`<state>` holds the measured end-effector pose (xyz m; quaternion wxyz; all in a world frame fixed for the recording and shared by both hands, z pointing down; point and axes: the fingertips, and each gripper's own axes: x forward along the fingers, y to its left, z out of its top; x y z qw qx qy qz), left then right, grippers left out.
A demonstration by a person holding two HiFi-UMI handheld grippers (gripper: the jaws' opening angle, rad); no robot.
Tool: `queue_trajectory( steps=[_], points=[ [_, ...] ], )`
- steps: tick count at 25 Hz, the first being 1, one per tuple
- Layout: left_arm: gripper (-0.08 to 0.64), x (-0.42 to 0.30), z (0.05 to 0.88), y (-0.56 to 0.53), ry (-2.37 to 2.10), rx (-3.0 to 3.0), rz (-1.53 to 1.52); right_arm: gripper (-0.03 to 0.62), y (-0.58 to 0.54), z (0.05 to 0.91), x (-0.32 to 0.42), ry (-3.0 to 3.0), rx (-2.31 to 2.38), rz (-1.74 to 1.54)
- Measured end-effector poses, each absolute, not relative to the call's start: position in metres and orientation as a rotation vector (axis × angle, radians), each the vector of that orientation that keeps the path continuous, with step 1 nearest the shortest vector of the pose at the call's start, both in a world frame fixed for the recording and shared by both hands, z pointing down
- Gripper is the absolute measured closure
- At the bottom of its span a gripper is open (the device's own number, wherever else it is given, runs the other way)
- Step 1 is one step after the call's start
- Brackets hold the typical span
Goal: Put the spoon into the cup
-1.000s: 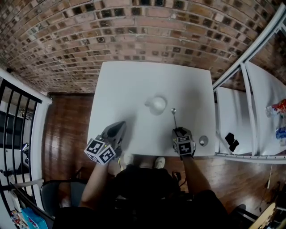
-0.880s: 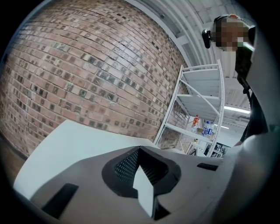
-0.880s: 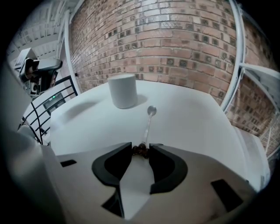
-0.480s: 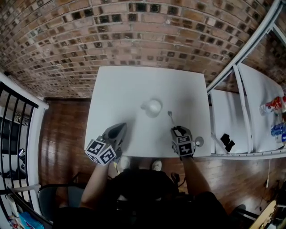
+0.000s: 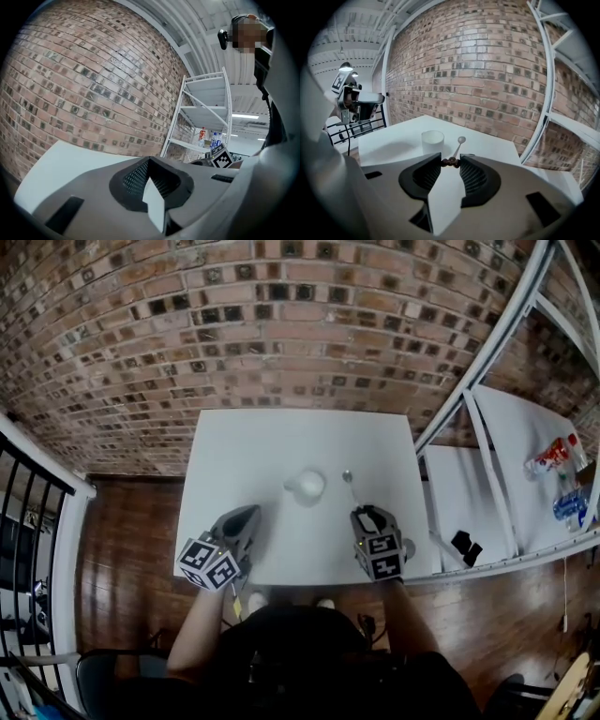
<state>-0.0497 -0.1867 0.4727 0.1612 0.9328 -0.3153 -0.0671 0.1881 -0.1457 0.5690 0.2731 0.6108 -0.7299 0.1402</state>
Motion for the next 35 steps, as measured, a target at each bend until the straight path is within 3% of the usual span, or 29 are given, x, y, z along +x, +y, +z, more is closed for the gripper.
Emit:
queue_trajectory(
  steps=[12,20,35],
  points=[
    [0.555,-0.06,0.452,-0.194,-0.94,2.703,-0.232,0.46,-0.166,0.526,0.149,-2.107,1.575,0.232],
    [0.555,-0.084,0.455,-0.196,-1.042,2.674,-0.245,0.46,-0.175,0.563,0.115,-2.195,1.351,0.456],
    [0.555,-0.102,0.456,-0.207,-1.128,2.643,-0.229,0.46,-0.194,0.601,0.11,-2.142,1.219,0.546]
  ],
)
